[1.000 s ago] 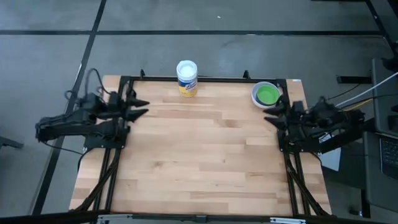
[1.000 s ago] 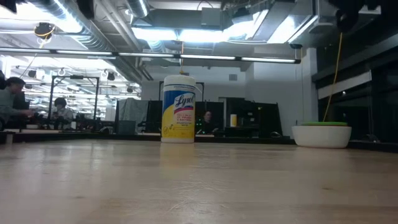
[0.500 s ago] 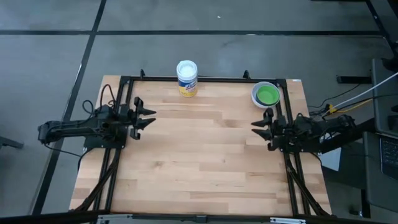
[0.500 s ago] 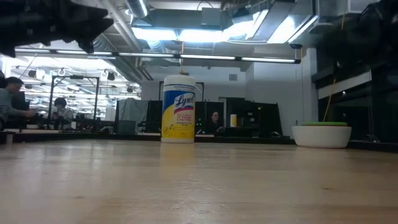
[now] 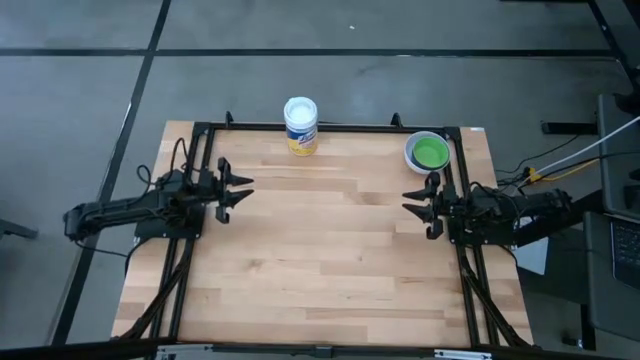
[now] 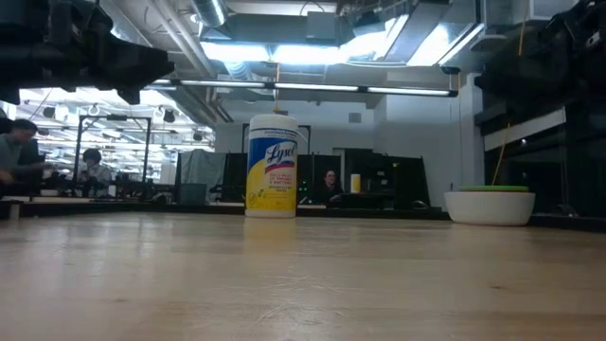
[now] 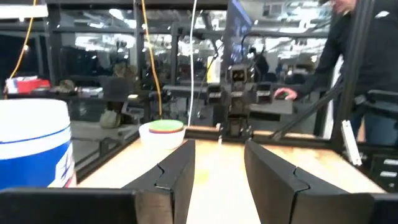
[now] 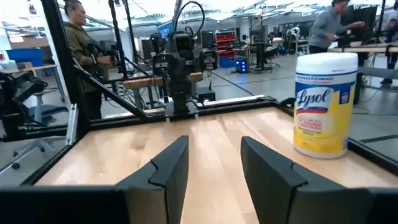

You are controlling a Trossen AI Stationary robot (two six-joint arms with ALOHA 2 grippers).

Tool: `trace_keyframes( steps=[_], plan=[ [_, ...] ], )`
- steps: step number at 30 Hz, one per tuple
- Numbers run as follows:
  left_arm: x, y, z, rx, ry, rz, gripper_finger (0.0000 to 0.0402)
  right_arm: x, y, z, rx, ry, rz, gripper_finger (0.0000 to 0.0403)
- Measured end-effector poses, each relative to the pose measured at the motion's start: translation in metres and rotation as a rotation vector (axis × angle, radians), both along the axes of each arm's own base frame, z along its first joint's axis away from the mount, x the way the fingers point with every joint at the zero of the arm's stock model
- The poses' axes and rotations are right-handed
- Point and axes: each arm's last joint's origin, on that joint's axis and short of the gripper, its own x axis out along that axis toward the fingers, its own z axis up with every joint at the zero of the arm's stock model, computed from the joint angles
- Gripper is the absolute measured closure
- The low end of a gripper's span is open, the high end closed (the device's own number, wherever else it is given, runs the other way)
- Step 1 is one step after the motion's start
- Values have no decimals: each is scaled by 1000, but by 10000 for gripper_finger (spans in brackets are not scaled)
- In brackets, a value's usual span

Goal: Nest bowls inside each other
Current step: Return to Home Position

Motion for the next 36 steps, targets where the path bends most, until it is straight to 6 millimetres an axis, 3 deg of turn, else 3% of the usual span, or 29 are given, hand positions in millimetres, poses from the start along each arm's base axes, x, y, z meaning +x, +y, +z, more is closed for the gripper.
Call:
trace_keyframes(
  steps=[10, 18, 23, 30, 36],
  plan=[
    [-6, 14, 1, 39, 7, -37, 267, 1, -3, -3, 4, 30, 119, 285],
    [-12, 23, 1, 6, 3, -21, 267, 1, -12, -3, -19, 29, 15, 313],
    [-13, 28, 1, -36, -11, 109, 267, 1, -15, -2, 13, 20, -44, 323],
    [-12, 31, -22, -416, 119, 201, 267, 2, -15, -3, 62, 31, -35, 323],
    [-9, 26, -23, -698, 113, 22, 267, 2, -15, -3, 58, 30, -32, 309]
  ],
)
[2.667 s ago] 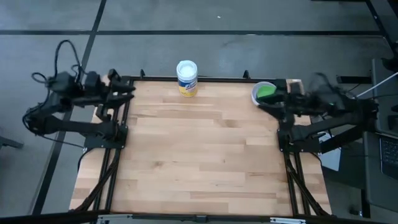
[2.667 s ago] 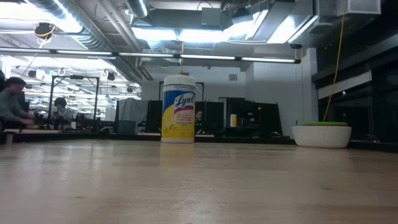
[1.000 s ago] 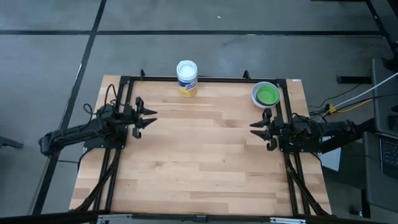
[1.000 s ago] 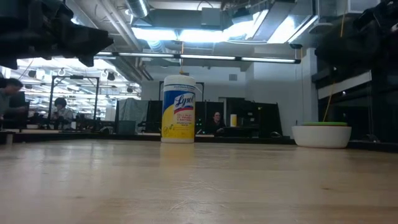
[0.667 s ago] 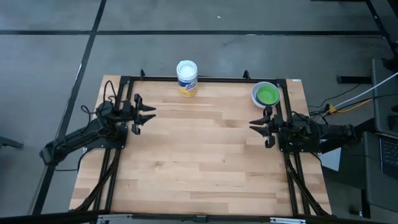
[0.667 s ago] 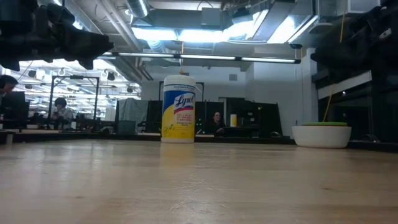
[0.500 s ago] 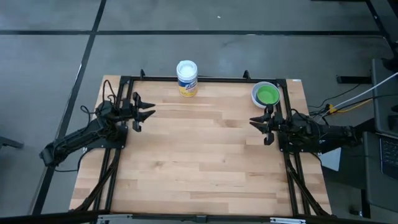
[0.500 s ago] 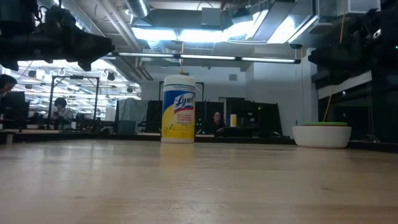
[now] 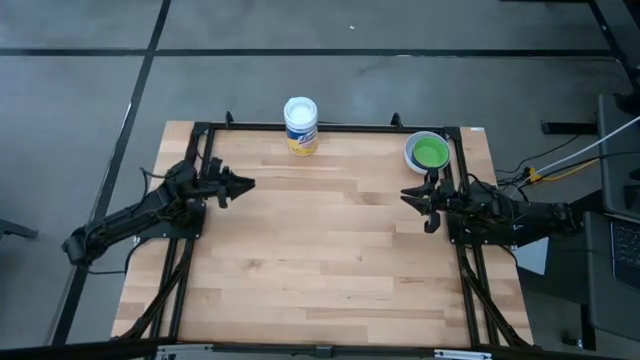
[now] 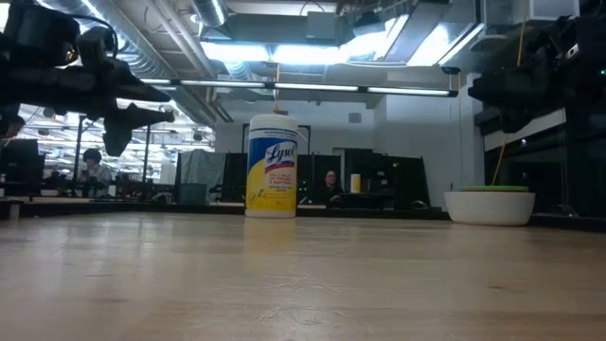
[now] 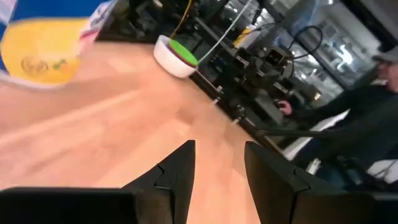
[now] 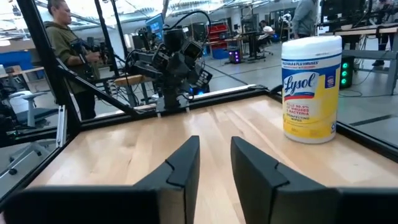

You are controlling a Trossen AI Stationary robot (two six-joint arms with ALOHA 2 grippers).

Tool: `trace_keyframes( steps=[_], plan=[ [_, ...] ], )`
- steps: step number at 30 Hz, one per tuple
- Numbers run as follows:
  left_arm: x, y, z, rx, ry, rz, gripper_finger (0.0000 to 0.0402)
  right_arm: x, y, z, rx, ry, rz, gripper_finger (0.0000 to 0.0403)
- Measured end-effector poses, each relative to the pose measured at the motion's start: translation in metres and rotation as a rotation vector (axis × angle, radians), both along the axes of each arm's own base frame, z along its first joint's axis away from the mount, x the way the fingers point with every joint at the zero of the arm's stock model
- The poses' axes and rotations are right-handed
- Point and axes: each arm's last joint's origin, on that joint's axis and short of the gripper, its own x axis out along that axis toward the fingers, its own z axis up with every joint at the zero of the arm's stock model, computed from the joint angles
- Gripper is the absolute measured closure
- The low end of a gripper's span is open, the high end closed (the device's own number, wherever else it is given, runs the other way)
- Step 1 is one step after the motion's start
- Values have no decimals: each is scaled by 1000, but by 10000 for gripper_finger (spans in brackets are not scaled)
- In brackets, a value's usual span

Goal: Nest bowls inside each other
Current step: Return to Home Position

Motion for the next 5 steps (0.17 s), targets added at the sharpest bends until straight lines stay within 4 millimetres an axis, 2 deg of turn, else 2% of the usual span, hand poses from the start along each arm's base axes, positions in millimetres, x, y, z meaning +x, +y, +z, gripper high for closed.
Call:
trace_keyframes(
  steps=[5],
  plan=[
    [1, -1, 0, -42, -6, 3, 267, 0, 0, 0, 0, 0, 0, 296]
  ],
)
